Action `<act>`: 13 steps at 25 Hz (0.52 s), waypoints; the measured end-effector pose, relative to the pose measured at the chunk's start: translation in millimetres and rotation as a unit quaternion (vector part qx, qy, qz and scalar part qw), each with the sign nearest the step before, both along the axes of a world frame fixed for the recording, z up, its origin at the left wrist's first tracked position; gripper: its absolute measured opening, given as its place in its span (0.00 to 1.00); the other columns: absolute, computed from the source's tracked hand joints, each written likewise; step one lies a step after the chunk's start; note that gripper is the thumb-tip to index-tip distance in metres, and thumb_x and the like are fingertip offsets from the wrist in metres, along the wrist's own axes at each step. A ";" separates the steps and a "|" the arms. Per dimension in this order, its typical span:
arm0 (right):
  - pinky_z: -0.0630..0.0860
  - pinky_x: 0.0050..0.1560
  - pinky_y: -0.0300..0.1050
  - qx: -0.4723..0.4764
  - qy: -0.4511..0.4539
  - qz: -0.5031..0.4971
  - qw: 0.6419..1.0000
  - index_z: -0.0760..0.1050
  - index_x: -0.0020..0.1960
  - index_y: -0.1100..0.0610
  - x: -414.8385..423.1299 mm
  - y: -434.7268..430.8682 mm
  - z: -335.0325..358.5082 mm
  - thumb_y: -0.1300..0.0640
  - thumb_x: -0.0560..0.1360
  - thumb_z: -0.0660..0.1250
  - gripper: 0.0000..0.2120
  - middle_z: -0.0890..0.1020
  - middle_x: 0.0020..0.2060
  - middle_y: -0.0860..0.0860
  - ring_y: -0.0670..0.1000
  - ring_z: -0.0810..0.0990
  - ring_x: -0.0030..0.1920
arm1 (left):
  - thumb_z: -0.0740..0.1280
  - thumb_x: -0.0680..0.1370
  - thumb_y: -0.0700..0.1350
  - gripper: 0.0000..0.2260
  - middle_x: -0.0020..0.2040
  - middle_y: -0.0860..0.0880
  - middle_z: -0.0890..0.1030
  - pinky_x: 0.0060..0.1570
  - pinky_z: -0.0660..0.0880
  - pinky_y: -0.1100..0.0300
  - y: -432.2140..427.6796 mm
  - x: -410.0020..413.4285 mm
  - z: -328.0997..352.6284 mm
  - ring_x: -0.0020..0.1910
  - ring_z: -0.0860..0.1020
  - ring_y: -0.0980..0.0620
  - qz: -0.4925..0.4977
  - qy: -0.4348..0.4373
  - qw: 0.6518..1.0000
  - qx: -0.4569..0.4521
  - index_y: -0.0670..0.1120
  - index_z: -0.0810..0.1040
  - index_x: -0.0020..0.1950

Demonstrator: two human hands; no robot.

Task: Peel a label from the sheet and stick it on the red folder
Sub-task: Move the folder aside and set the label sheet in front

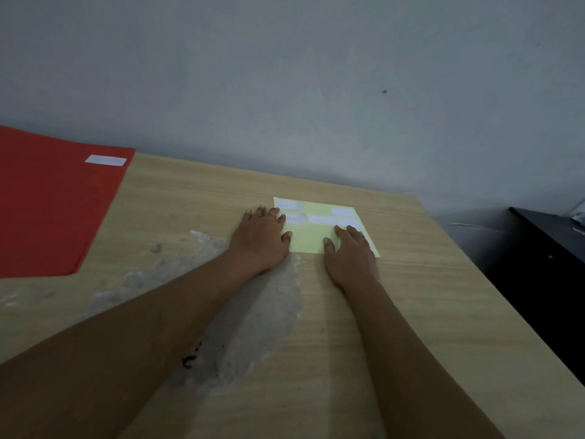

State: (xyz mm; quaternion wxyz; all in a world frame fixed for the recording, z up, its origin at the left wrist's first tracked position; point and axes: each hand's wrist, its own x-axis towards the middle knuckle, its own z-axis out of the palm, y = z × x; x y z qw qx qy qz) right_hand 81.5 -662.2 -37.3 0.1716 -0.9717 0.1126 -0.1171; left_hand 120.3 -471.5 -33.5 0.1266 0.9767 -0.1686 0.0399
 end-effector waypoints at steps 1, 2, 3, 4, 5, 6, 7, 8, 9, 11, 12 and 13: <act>0.54 0.77 0.51 -0.001 0.004 0.002 1.000 0.64 0.76 0.53 9.9 -0.1 0.0 0.43 0.80 0.56 0.28 0.62 0.78 0.52 0.53 0.56 0.78 | 0.52 0.82 0.54 0.26 0.79 0.47 0.59 0.77 0.49 0.44 -0.6 10.7 0.9 0.78 0.54 0.43 0.003 0.006 1.000 0.004 0.45 0.61 0.78; 0.54 0.77 0.51 -0.004 0.004 0.003 1.000 0.64 0.77 0.53 19.3 -0.5 -0.1 0.42 0.80 0.56 0.28 0.62 0.78 0.52 0.54 0.56 0.78 | 0.51 0.82 0.54 0.26 0.79 0.47 0.58 0.77 0.48 0.44 -1.3 20.4 2.2 0.79 0.54 0.43 0.005 0.011 1.000 0.009 0.45 0.60 0.78; 0.54 0.77 0.51 -0.006 0.004 0.003 1.000 0.64 0.77 0.53 28.1 -1.0 0.0 0.42 0.80 0.55 0.28 0.62 0.78 0.52 0.54 0.56 0.78 | 0.51 0.82 0.54 0.26 0.80 0.47 0.58 0.77 0.48 0.43 -2.2 28.9 3.3 0.79 0.54 0.43 0.007 0.016 1.000 0.011 0.46 0.60 0.78; 0.54 0.77 0.51 -0.006 0.001 0.004 1.000 0.64 0.77 0.53 36.2 -2.3 -0.6 0.42 0.80 0.55 0.28 0.62 0.78 0.52 0.54 0.56 0.78 | 0.51 0.82 0.54 0.26 0.80 0.48 0.58 0.77 0.48 0.43 -2.9 37.6 3.2 0.79 0.53 0.43 0.006 0.020 1.000 0.007 0.46 0.59 0.78; 0.54 0.77 0.51 -0.005 0.003 0.003 1.000 0.64 0.77 0.53 43.8 -2.8 -0.8 0.42 0.80 0.55 0.28 0.62 0.78 0.52 0.54 0.56 0.78 | 0.51 0.82 0.54 0.26 0.80 0.48 0.57 0.77 0.47 0.43 -4.0 44.3 3.3 0.79 0.53 0.43 0.008 0.023 1.000 0.005 0.46 0.59 0.79; 0.54 0.76 0.51 -0.005 0.003 0.005 1.000 0.64 0.77 0.53 49.4 -3.7 -0.9 0.42 0.80 0.55 0.28 0.61 0.78 0.52 0.54 0.56 0.78 | 0.51 0.82 0.53 0.25 0.80 0.48 0.57 0.77 0.47 0.43 -4.9 49.4 2.4 0.79 0.53 0.43 0.010 0.023 1.000 0.004 0.46 0.59 0.79; 0.54 0.76 0.51 -0.003 0.006 0.005 1.000 0.64 0.77 0.53 54.1 -4.2 0.1 0.42 0.80 0.55 0.28 0.61 0.78 0.52 0.54 0.56 0.78 | 0.51 0.82 0.53 0.25 0.80 0.47 0.57 0.77 0.47 0.44 -5.5 53.1 2.1 0.79 0.53 0.43 0.012 0.022 1.000 0.003 0.46 0.59 0.79; 0.54 0.76 0.51 -0.006 0.005 0.005 1.000 0.64 0.77 0.53 59.1 -5.1 0.4 0.43 0.80 0.55 0.28 0.61 0.78 0.52 0.55 0.56 0.78 | 0.51 0.82 0.53 0.25 0.80 0.47 0.57 0.77 0.47 0.44 -6.2 57.3 1.8 0.79 0.53 0.43 0.012 0.017 1.000 0.002 0.46 0.59 0.79; 0.54 0.76 0.51 -0.008 0.005 0.006 1.000 0.64 0.77 0.53 61.6 -4.4 0.3 0.42 0.80 0.55 0.28 0.62 0.78 0.52 0.55 0.56 0.78 | 0.51 0.82 0.53 0.25 0.80 0.47 0.58 0.77 0.47 0.44 -6.7 60.9 1.6 0.79 0.53 0.44 0.011 0.015 1.000 0.000 0.46 0.59 0.79; 0.55 0.76 0.52 -0.012 0.001 0.004 1.000 0.64 0.76 0.53 66.5 -4.0 0.7 0.42 0.80 0.55 0.28 0.62 0.78 0.52 0.55 0.57 0.78 | 0.50 0.82 0.53 0.25 0.79 0.47 0.58 0.76 0.48 0.43 -6.8 65.8 2.8 0.79 0.54 0.44 0.015 0.013 1.000 -0.001 0.47 0.59 0.78; 0.55 0.76 0.52 -0.012 0.000 0.004 1.000 0.64 0.76 0.53 70.3 -4.8 -0.9 0.42 0.80 0.55 0.29 0.62 0.78 0.52 0.55 0.57 0.78 | 0.50 0.82 0.54 0.25 0.79 0.47 0.59 0.76 0.49 0.43 -7.6 69.3 2.3 0.79 0.54 0.44 0.018 0.016 1.000 -0.007 0.47 0.60 0.78; 0.55 0.76 0.53 -0.007 0.003 0.005 1.000 0.64 0.77 0.53 69.4 -4.2 -0.7 0.42 0.80 0.55 0.29 0.62 0.78 0.52 0.55 0.56 0.78 | 0.50 0.82 0.54 0.25 0.79 0.48 0.59 0.76 0.49 0.43 -8.4 68.8 1.7 0.79 0.54 0.44 0.017 0.015 1.000 -0.013 0.47 0.60 0.78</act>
